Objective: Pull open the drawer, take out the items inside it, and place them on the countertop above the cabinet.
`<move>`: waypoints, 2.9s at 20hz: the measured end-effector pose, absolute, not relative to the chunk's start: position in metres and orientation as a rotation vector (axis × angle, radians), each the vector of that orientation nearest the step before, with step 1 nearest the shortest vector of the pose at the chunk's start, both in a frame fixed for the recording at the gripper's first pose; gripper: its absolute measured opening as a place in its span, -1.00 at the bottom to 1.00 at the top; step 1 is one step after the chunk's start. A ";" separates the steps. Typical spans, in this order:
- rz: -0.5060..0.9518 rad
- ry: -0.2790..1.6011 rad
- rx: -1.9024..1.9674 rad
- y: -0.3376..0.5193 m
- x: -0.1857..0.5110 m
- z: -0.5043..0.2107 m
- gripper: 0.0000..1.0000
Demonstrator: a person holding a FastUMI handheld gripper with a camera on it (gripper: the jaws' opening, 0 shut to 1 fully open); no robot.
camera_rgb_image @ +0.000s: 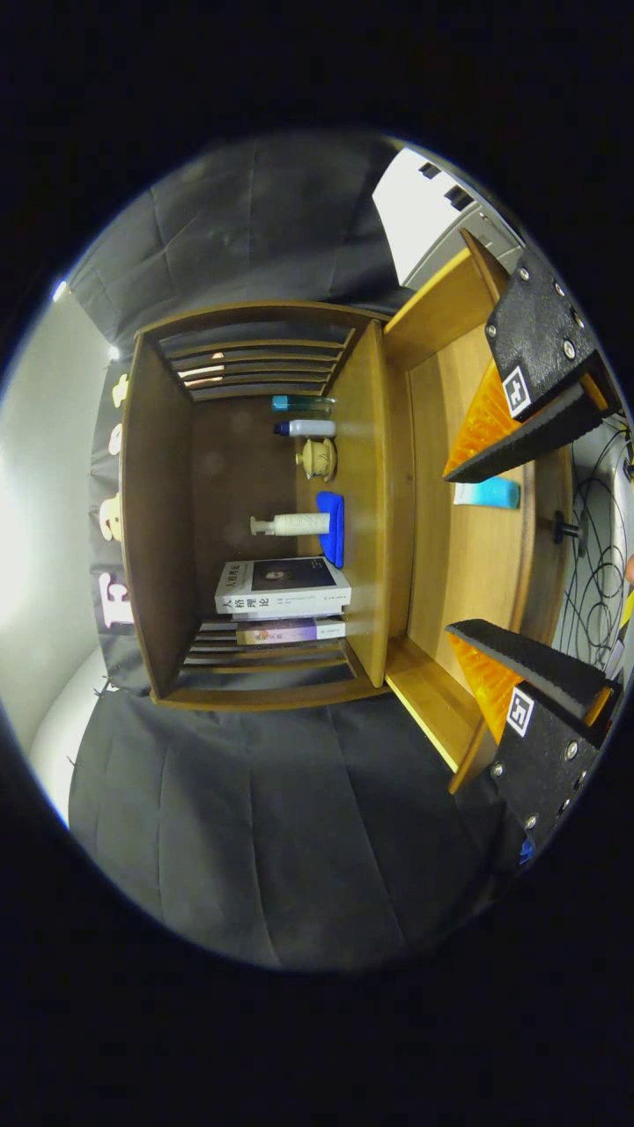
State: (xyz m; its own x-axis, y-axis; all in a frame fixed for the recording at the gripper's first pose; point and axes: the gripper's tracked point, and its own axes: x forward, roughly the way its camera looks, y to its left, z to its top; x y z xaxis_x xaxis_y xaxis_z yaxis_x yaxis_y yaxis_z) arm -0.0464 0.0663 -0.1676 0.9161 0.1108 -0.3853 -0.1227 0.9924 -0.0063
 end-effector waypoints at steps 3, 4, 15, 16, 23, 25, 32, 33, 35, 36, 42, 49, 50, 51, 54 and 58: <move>0.079 0.475 -0.100 0.055 -0.018 -0.176 0.91; 0.061 0.509 -0.107 0.053 -0.009 -0.182 0.91; -0.129 0.889 -0.046 0.038 0.046 -0.262 0.92; -0.149 0.925 -0.048 0.034 0.047 -0.272 0.92; -0.276 1.103 -0.069 -0.002 0.047 -0.316 0.93; -0.292 1.152 -0.058 -0.006 0.045 -0.328 0.93; -0.232 1.318 -0.112 -0.001 0.025 -0.360 0.91; -0.223 1.327 -0.111 0.000 0.024 -0.362 0.86; -0.207 1.354 -0.103 0.002 0.021 -0.364 0.79; -0.198 1.367 -0.105 0.003 0.019 -0.370 0.76; -0.164 1.357 0.018 0.014 0.020 -0.378 0.44; -0.133 1.337 -0.025 0.014 0.016 -0.374 -0.22; -0.124 1.336 -0.064 0.013 0.013 -0.372 -0.26; -0.118 1.335 -0.113 0.009 0.010 -0.369 -0.29; -0.102 1.262 -0.183 0.008 0.008 -0.348 -0.29; -0.083 1.154 -0.306 0.006 0.010 -0.312 -0.28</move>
